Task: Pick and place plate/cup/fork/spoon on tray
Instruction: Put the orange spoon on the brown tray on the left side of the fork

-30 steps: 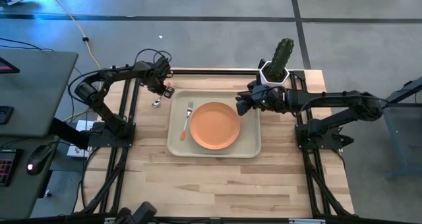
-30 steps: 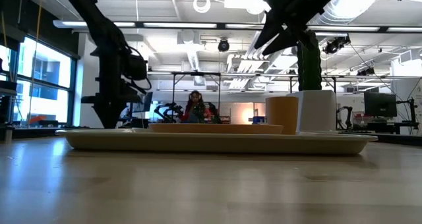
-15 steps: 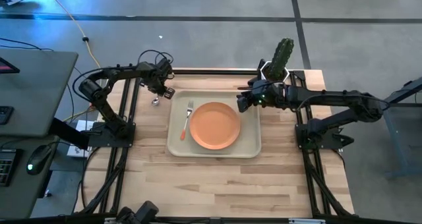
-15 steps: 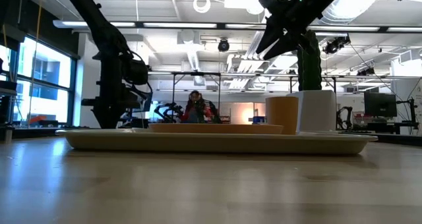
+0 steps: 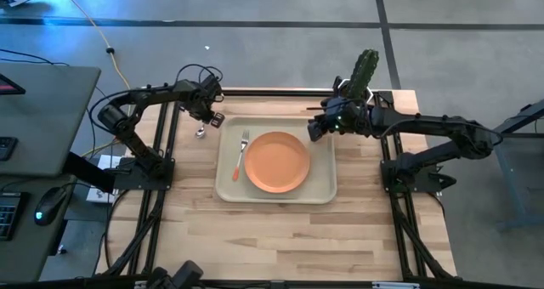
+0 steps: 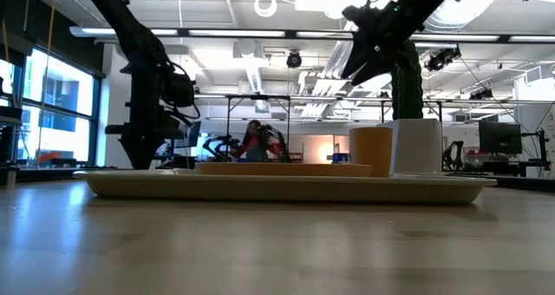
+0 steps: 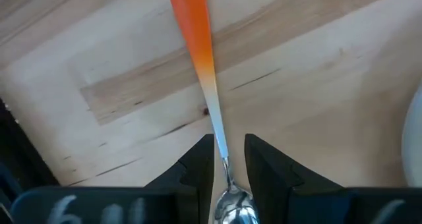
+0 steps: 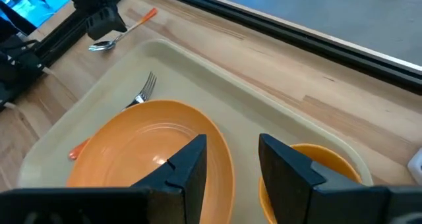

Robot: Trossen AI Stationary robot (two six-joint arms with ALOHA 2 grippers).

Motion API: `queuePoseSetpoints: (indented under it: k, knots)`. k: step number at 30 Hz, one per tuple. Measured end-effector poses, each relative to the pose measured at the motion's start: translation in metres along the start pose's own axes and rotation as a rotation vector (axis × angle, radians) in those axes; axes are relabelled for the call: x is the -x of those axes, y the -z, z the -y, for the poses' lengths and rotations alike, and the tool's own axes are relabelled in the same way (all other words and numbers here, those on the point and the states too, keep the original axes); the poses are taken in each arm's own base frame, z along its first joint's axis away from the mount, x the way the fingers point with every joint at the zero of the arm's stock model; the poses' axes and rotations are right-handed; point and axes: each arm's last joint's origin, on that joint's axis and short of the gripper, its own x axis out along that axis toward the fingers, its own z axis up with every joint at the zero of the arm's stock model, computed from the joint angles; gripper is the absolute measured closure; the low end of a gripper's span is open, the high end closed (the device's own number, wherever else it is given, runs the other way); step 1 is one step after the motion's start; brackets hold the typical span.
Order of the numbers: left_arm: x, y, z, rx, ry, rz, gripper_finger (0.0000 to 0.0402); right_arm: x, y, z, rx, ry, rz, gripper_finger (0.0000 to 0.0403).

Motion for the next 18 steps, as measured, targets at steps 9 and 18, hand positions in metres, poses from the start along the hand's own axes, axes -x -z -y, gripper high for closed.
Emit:
queuePoseSetpoints:
  k: [9,18]
  knots:
    - [-0.011,0.002,-0.004,-0.021,-0.014,-0.018,0.0326,-0.001,-0.002,0.003,-0.003,-0.007,-0.011,0.0274]
    - [-0.015,0.007,0.001,-0.074,-0.046,-0.017,0.0387,0.0,0.0,0.001,-0.034,-0.036,-0.03,0.0274]
